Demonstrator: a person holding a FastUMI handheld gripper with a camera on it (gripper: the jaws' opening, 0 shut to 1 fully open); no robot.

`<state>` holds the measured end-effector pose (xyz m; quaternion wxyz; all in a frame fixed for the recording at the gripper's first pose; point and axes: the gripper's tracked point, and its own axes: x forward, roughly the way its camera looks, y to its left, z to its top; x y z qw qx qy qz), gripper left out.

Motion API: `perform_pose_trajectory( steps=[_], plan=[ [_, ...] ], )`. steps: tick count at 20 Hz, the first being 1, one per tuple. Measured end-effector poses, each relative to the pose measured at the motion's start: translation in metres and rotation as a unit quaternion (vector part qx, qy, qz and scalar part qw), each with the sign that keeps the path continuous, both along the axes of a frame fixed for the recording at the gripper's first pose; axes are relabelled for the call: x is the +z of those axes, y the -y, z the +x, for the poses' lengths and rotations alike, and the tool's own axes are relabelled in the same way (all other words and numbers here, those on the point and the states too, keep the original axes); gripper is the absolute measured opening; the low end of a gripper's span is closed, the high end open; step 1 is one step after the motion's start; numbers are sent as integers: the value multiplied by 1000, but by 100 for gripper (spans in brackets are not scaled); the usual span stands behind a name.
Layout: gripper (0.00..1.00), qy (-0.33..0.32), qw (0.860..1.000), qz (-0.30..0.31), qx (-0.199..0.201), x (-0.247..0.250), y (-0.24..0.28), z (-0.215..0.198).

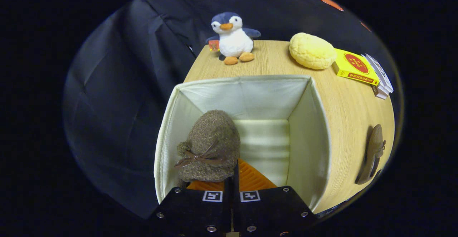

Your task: Open the storage box then place both shoes into the box .Put the left shoe in first, then the right shoe, with the right side of both shoes facing outward in a uniform manner.

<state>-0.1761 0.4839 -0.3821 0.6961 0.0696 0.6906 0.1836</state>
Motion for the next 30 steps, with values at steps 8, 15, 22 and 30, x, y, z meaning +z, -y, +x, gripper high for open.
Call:
perform_pose_trajectory(
  steps=[8, 15, 22, 30],
  plan=[
    [18, -55, 996, 65, 26, 15, -8, -28],
    [46, -10, 987, 160, 33, 68, 22, -11],
    [78, 77, 981, 174, 30, 87, 116, 16],
    [94, 100, 987, 124, -25, 52, 247, 24]
  ],
)
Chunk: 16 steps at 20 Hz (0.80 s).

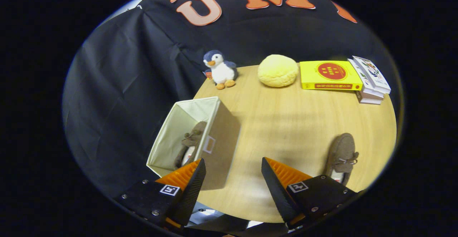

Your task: Open the storage box then place both shoes into the box .Put the left shoe in first, then the right shoe, with the right side of both shoes facing outward in a uniform manner.

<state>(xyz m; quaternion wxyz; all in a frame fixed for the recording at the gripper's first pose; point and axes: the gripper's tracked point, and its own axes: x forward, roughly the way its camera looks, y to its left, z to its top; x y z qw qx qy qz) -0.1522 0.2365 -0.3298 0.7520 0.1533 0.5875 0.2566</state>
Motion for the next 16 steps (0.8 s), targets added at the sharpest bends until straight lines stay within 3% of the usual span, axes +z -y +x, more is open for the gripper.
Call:
perform_pose_trajectory(
  steps=[7, 16],
  plan=[
    [96, -3, 995, -89, -48, -61, 119, 0],
    [98, -29, 987, -150, -42, -133, 192, -28]
  ],
)
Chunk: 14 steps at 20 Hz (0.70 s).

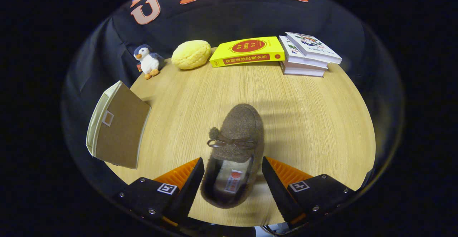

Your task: Open the storage box then place both shoes into the box .Put the left shoe in first, then the right shoe, with the right side of both shoes facing outward in a uniform manner.

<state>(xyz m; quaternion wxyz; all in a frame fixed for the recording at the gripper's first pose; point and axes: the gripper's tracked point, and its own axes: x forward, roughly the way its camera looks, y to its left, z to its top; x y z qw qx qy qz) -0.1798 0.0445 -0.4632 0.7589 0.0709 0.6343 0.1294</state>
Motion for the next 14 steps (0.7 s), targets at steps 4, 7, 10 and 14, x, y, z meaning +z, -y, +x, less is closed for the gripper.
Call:
perform_pose_trajectory(
  steps=[4, 7, 10, 14],
  plan=[
    [89, -5, 1000, -12, 11, -28, 15, -4],
    [75, 7, 1000, -18, 2, -46, 20, 2],
    [52, 12, 1000, -16, -23, -53, 17, 12],
    [16, 25, 998, -46, -28, -56, 19, 18]
  ],
)
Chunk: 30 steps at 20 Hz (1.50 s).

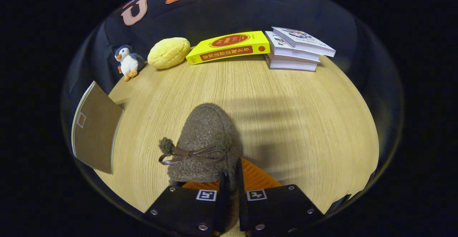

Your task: Open the storage box then place both shoes into the box .Put the left shoe in first, then the right shoe, with the right side of both shoes facing outward in a uniform manner.

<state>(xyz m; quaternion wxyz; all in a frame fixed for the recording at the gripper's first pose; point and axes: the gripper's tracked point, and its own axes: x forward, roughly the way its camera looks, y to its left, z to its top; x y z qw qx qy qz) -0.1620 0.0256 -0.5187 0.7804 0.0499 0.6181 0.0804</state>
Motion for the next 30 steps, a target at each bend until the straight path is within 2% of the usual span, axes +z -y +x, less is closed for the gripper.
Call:
perform_pose_trajectory(
  steps=[1, 3, 5, 8, 12, 23, 30],
  plan=[
    [10, -10, 1000, -2, -6, 0, 1, -3],
    [4, -37, 998, 23, -43, 9, -8, -6],
    [4, -37, 997, 31, -58, 22, -16, 1],
    [4, -22, 999, 16, -44, 47, -27, 15],
    [4, -15, 999, 32, -37, 87, -65, 33],
    [4, 15, 996, 77, 31, 183, -196, 61],
    [4, 24, 993, 108, 47, 228, -280, 68]
  ],
)
